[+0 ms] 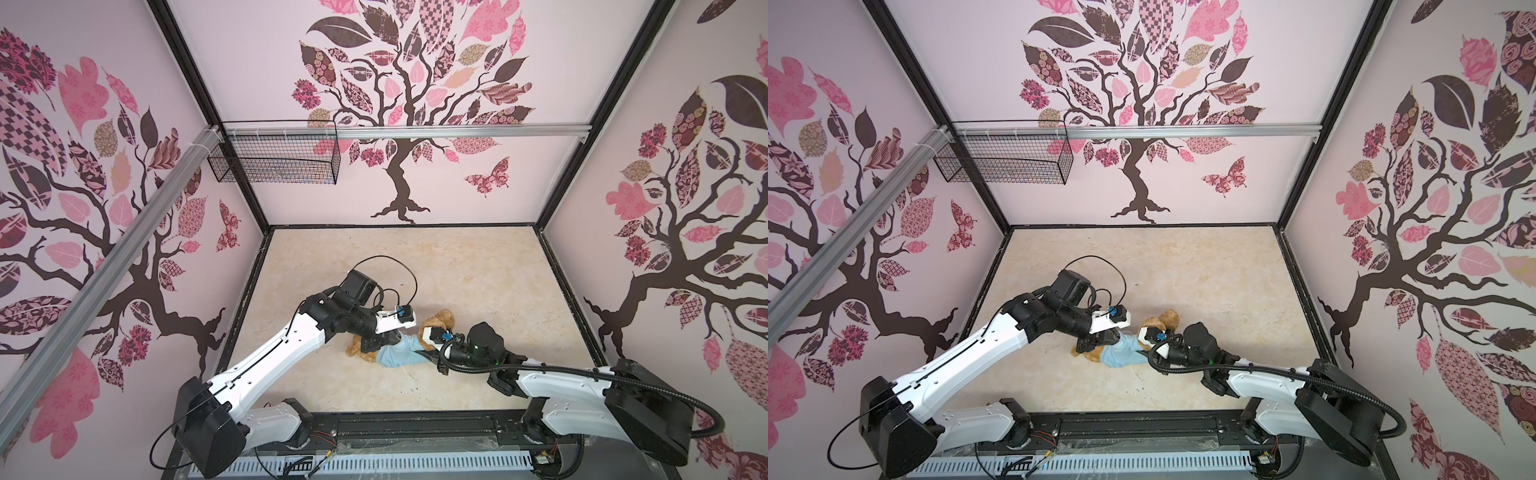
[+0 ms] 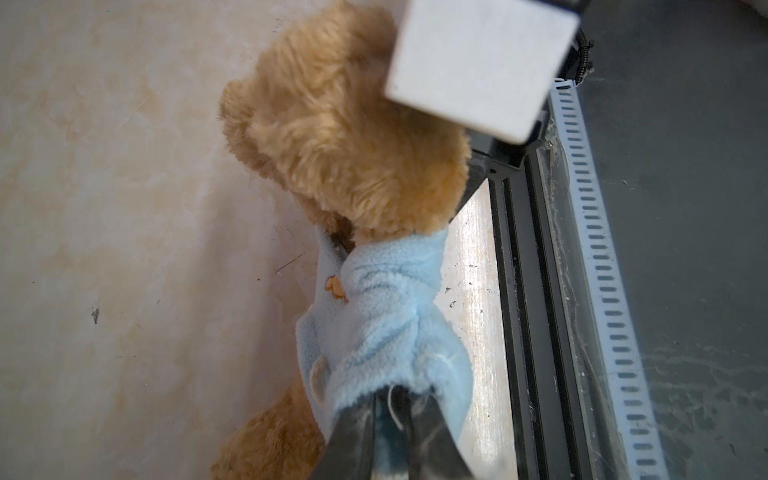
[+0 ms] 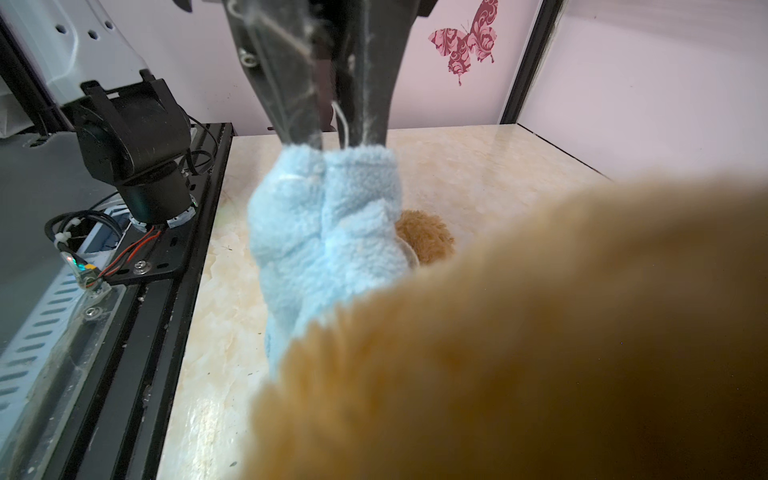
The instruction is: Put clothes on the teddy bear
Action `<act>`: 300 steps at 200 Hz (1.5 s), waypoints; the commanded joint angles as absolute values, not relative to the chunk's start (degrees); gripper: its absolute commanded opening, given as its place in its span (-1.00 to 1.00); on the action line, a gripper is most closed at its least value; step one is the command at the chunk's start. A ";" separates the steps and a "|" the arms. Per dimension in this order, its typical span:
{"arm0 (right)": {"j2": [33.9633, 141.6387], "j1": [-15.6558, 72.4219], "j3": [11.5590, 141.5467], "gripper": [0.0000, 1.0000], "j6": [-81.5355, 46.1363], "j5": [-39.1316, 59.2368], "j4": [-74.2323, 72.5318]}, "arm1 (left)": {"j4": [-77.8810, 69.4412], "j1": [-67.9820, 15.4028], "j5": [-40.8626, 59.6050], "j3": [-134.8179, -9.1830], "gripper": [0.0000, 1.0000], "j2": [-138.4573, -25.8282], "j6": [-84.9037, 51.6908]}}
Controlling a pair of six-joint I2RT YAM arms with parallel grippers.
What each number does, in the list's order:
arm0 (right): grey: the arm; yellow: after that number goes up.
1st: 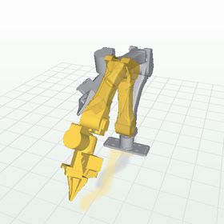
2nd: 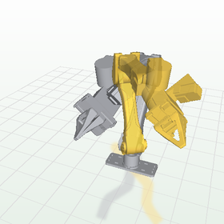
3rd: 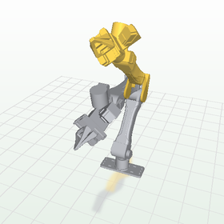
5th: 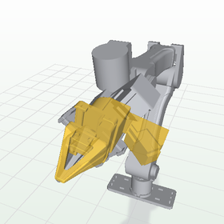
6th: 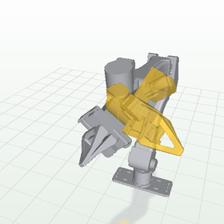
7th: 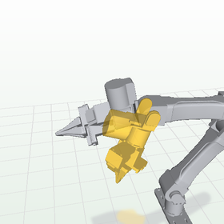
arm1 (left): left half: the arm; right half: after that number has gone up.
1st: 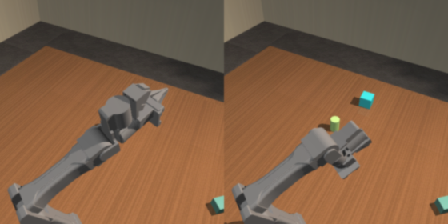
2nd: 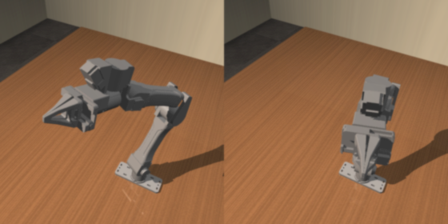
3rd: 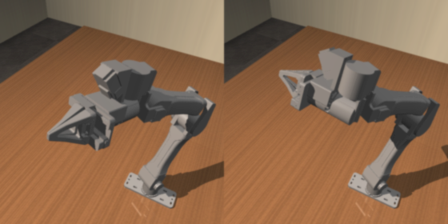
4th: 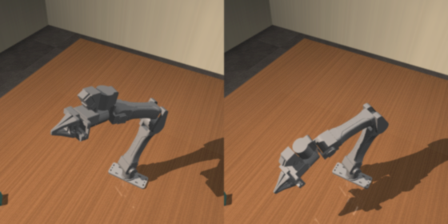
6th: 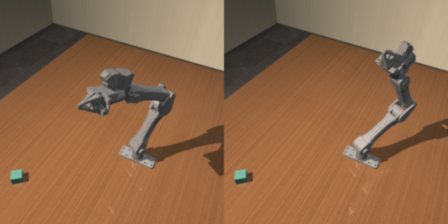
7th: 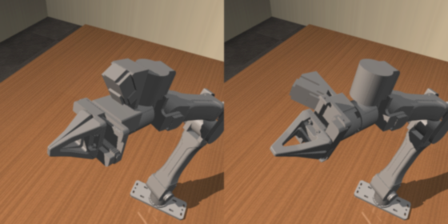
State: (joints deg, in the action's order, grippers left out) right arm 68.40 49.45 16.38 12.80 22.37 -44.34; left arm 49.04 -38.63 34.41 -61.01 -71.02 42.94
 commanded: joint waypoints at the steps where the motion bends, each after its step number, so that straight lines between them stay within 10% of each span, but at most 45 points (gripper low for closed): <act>1: 67.19 49.66 18.27 -0.75 9.64 22.72 -47.37 | 50.69 -39.16 37.91 -61.56 -0.57 -70.02 45.35; 152: 70.75 49.77 21.51 -0.73 -8.65 29.21 -65.48 | 40.69 -43.54 34.60 -57.50 -0.31 -73.70 39.65; 211: 69.63 46.73 14.40 -0.74 -15.01 24.58 -73.83 | 38.50 -43.26 33.55 -56.09 -1.00 -71.74 36.66; 300: 67.35 45.93 8.76 -0.70 -15.84 17.17 -69.15 | 15.39 -34.83 41.48 -48.37 -1.00 -59.58 15.18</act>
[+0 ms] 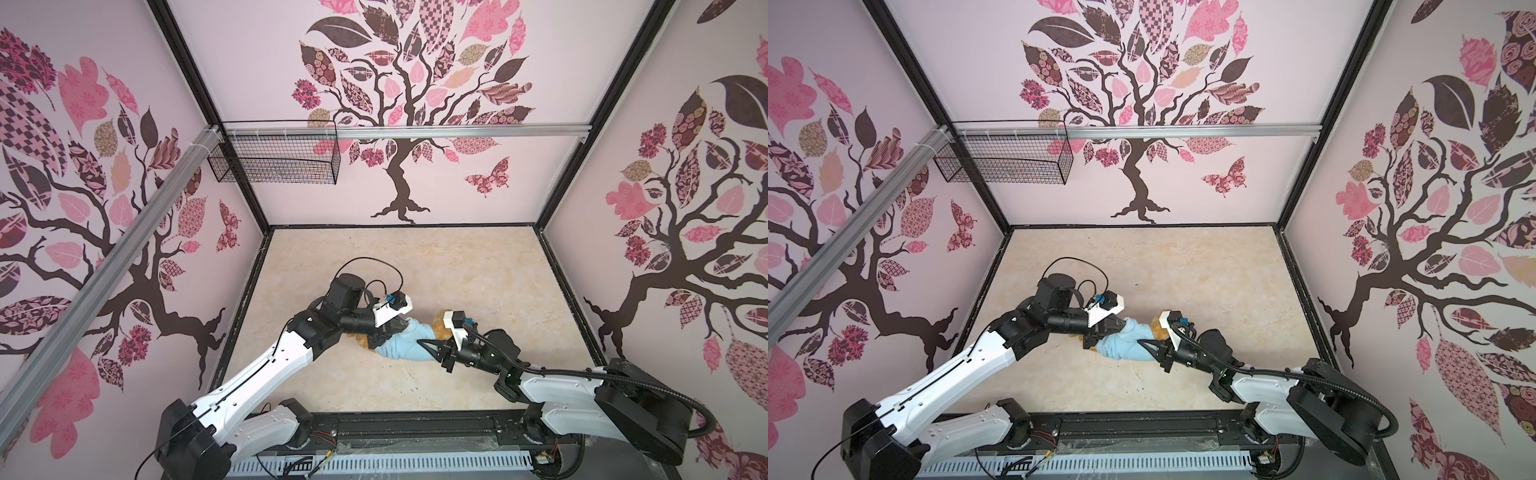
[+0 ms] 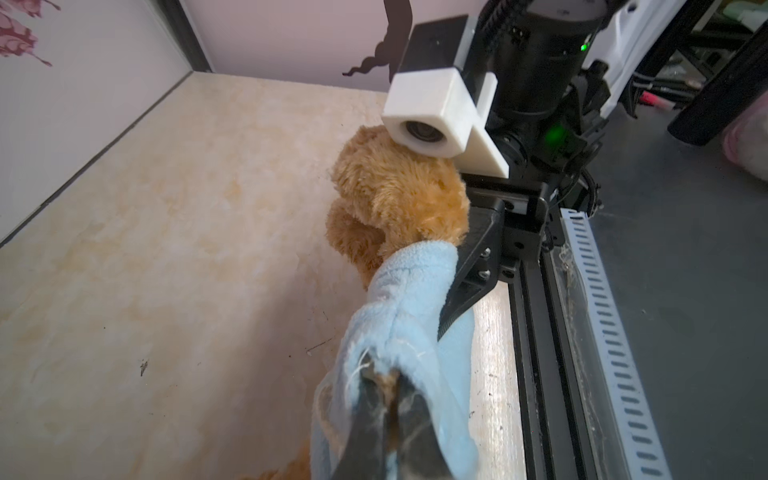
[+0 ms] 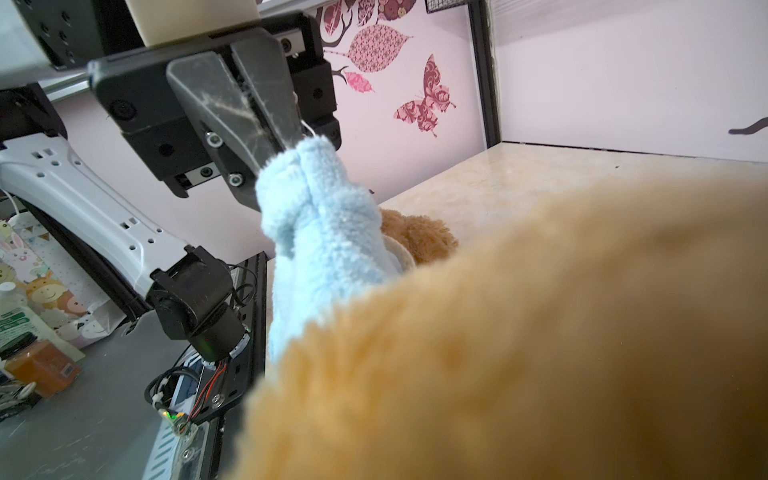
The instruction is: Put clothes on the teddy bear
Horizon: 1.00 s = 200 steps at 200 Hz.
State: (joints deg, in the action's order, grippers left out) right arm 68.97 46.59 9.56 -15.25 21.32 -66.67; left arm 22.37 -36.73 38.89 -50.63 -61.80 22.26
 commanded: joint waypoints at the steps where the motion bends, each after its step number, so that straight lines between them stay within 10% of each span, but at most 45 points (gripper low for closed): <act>1: 67.35 45.93 8.76 -0.70 -15.84 17.17 -69.15 | 15.30 -34.73 41.48 -48.31 -1.00 -59.45 15.06; 137: 70.77 45.77 10.97 -0.73 -8.35 19.10 -66.21 | 2.92 -30.86 37.14 -37.42 -1.00 -51.36 -5.25; 200: 73.52 45.72 13.80 -0.06 -9.64 24.49 -65.40 | 13.00 -36.20 36.34 -39.40 -1.00 -54.84 10.81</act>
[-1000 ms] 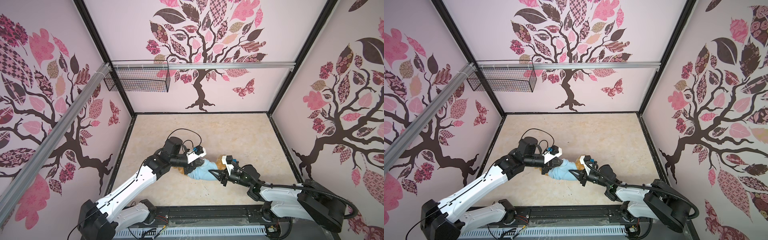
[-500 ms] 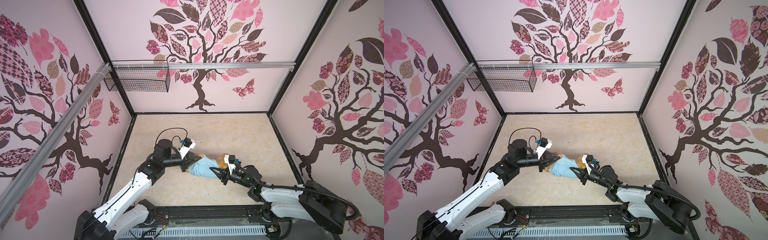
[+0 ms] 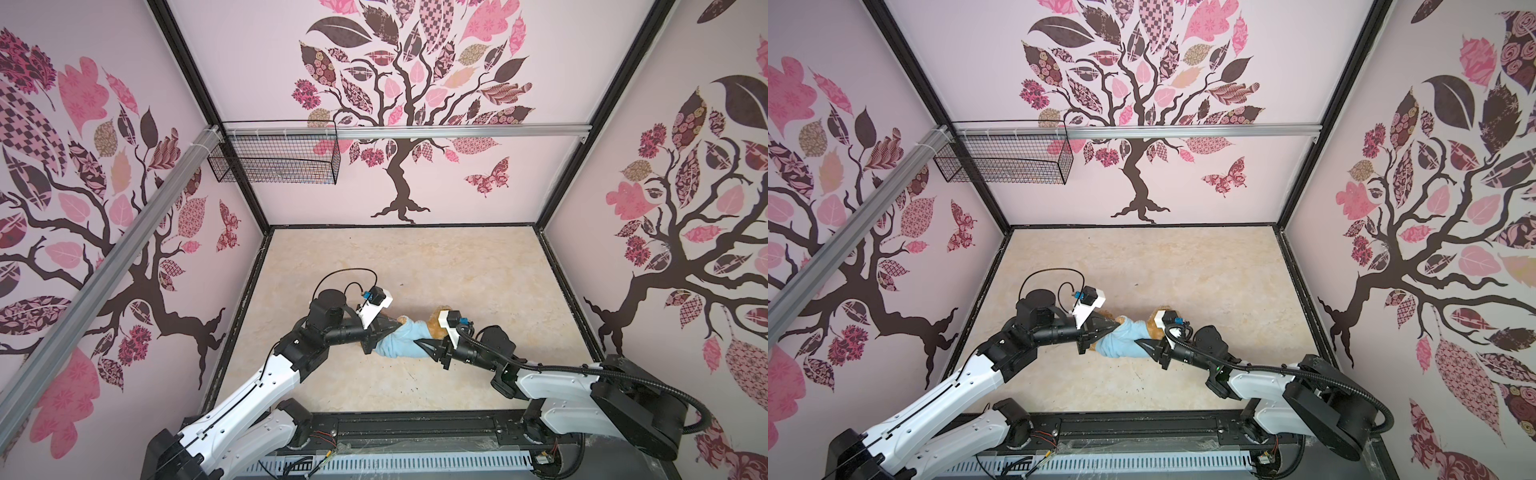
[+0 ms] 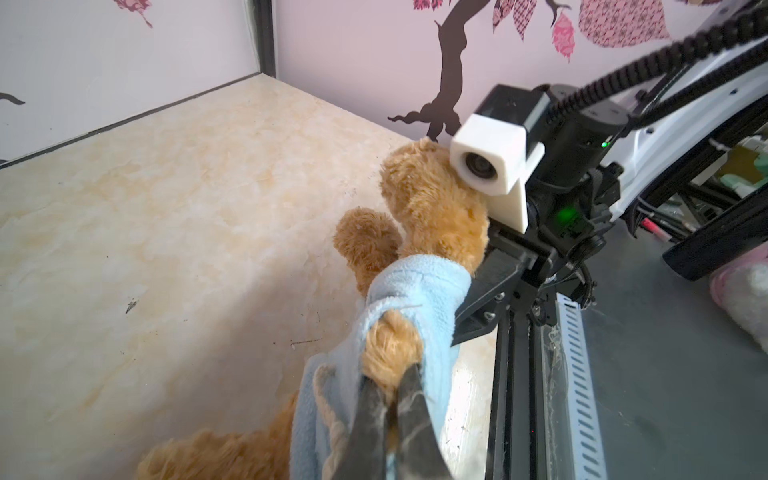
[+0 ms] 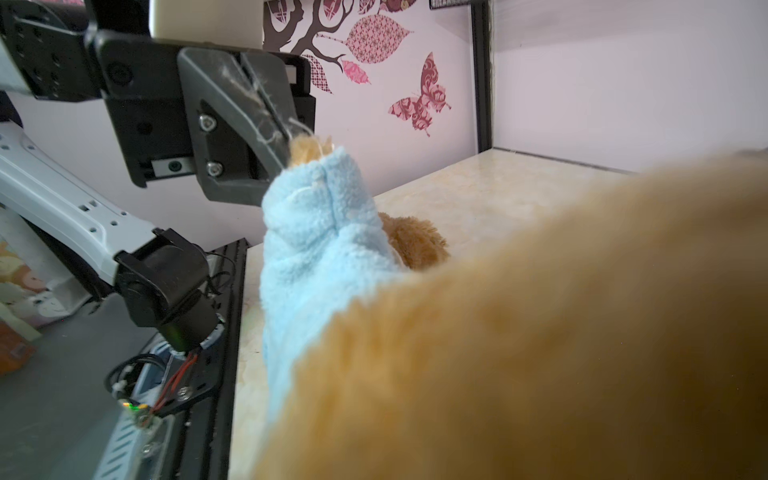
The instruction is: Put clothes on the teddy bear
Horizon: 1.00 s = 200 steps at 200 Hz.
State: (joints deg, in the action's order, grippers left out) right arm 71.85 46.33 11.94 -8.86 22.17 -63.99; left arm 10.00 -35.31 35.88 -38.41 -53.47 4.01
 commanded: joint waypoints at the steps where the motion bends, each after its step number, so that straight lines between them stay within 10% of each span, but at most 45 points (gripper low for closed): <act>1: 73.63 45.76 13.80 -0.05 -9.74 24.64 -65.48 | 13.00 -36.20 36.41 -39.47 -1.00 -54.93 10.90; 34: 76.47 45.79 13.84 0.06 -13.68 26.90 -70.77 | 13.00 -36.47 38.03 -41.24 -1.00 -58.38 11.89; 92: 75.47 45.70 9.11 -1.00 -8.97 16.49 -70.44 | 4.29 -31.37 33.08 -36.16 -1.00 -51.15 -5.65; 151: 79.01 45.69 8.21 -1.00 -8.83 16.32 -75.04 | -12.79 -28.75 26.24 -26.28 -1.00 -43.22 -27.50; 200: 76.77 45.62 10.22 -1.00 -4.39 20.32 -69.96 | 12.76 -29.10 32.52 -30.78 -0.81 -41.28 -4.68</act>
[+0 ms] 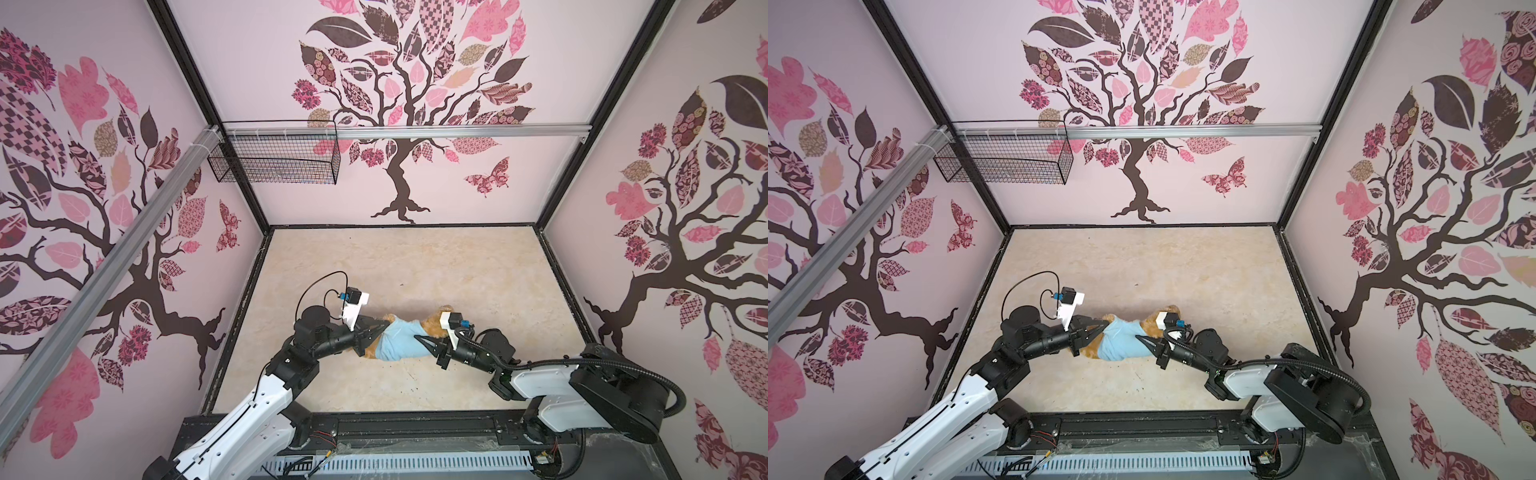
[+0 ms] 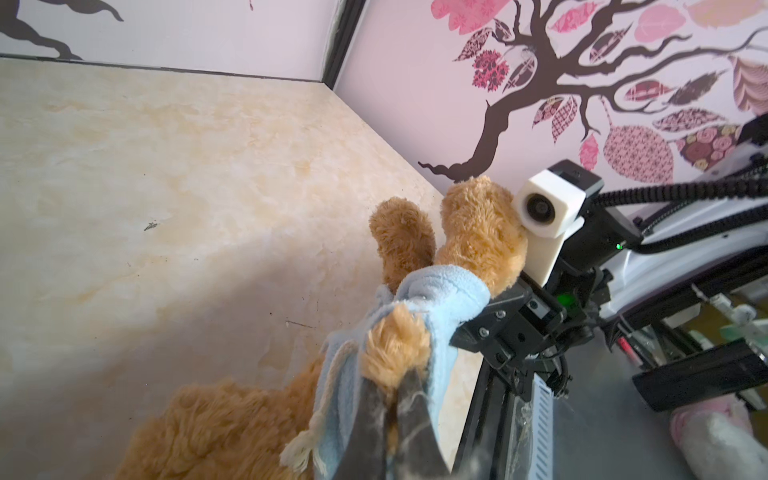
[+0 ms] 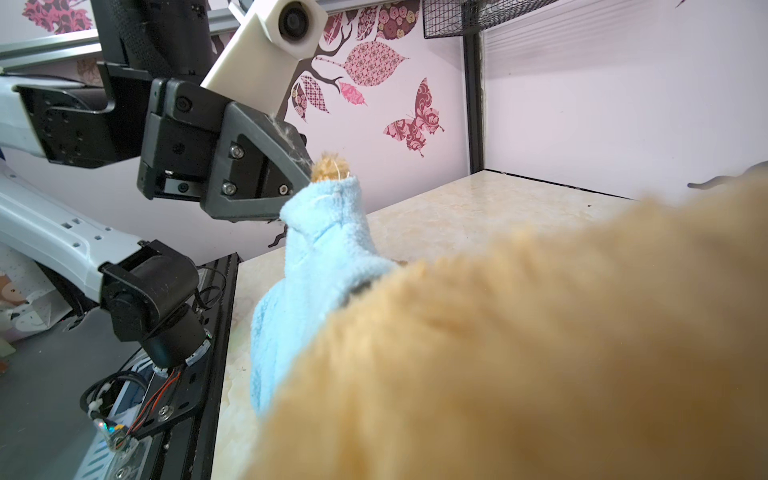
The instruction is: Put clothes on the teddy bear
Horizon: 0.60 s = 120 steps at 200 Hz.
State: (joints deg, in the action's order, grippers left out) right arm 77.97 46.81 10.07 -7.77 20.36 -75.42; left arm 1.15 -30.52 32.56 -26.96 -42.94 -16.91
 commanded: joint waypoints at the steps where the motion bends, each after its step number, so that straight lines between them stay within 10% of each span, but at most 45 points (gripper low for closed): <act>1: 76.71 45.62 10.34 -1.00 -4.26 20.53 -69.70 | 13.15 -29.10 32.52 -30.94 -0.80 -41.30 -4.28; 120: 73.92 46.75 12.04 -1.00 0.25 24.81 -62.82 | 30.61 -35.59 27.93 -49.17 -0.35 -55.08 10.24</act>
